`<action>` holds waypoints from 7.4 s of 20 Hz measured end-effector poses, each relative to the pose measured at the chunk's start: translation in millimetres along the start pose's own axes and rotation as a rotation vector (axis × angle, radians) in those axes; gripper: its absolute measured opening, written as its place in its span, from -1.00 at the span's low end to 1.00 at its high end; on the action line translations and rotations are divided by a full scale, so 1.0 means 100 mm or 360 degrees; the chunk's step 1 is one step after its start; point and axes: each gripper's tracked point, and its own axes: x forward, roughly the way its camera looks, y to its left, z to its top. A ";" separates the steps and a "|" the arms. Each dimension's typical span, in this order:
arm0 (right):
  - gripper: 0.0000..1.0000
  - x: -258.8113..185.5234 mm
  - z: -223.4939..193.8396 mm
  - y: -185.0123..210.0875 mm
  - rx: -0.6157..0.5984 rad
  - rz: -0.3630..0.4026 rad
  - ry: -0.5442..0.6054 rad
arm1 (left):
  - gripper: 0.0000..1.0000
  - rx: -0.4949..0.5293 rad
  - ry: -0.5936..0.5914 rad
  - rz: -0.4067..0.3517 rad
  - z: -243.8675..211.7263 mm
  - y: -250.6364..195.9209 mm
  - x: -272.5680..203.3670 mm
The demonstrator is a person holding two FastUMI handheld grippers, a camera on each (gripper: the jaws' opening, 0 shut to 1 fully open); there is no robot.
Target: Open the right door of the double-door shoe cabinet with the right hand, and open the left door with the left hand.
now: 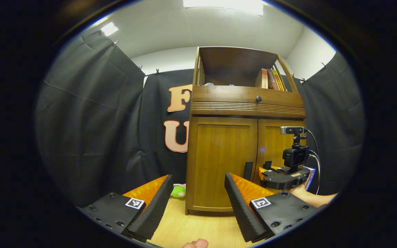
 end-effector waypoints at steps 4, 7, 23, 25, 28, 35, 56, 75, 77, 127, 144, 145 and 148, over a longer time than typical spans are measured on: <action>-0.42 -0.02 -0.02 0.00 -0.0001 0.0019 0.0034 | 0.90 -0.0016 0.0020 -0.0005 -0.05 -0.04 -0.04; -0.42 -0.14 -0.03 0.00 -0.0027 0.0037 0.0017 | 0.89 -0.0015 0.0014 0.0003 -0.02 -0.04 -0.06; -0.63 -1.08 -0.09 -0.19 0.0059 0.0232 0.0033 | 0.90 0.0086 0.0056 -0.0043 -0.06 -0.31 -0.15; -0.45 -1.23 -0.08 -0.26 0.0069 0.0247 0.0042 | 0.90 0.0088 0.0054 -0.0080 -0.05 -0.41 -0.17; -0.63 -1.43 -0.09 -0.36 0.0065 0.0272 0.0066 | 0.90 0.0088 0.0048 -0.0141 -0.05 -0.58 -0.17; -0.46 -1.83 -0.11 -0.67 0.0074 0.0268 0.0084 | 0.90 0.0032 0.0058 -0.0253 -0.11 -0.93 -0.16; -0.91 -2.42 -0.23 -1.81 0.0040 -0.0138 0.0110 | 0.89 -0.0051 0.0097 -0.0336 -0.23 -1.21 -0.08; -0.94 -2.53 -0.34 -2.85 0.0132 0.0052 0.0072 | 0.89 -0.0112 0.0086 -0.0301 -0.23 -1.23 -0.07; -0.93 -2.54 -0.33 -2.87 0.0130 0.0106 0.0061 | 0.89 -0.0140 0.0085 -0.0295 -0.23 -1.23 -0.08; 0.84 -3.20 -0.32 -1.34 0.0246 -0.0142 0.0080 | 0.80 0.0102 0.0224 -0.0400 -1.41 -1.94 2.46; 0.83 -3.41 -0.24 -1.32 0.0143 -0.0178 0.0049 | -0.36 0.0020 0.0290 -0.0309 -1.18 -1.74 2.08; 0.84 -3.40 -0.25 -1.29 0.0143 -0.0163 0.0053 | -0.35 0.0025 0.0284 -0.0295 -1.15 -1.66 1.97; 0.84 -3.34 -0.21 -1.20 0.0124 -0.0130 0.0045 | -0.33 0.0011 0.0275 -0.0281 -1.11 -1.39 1.60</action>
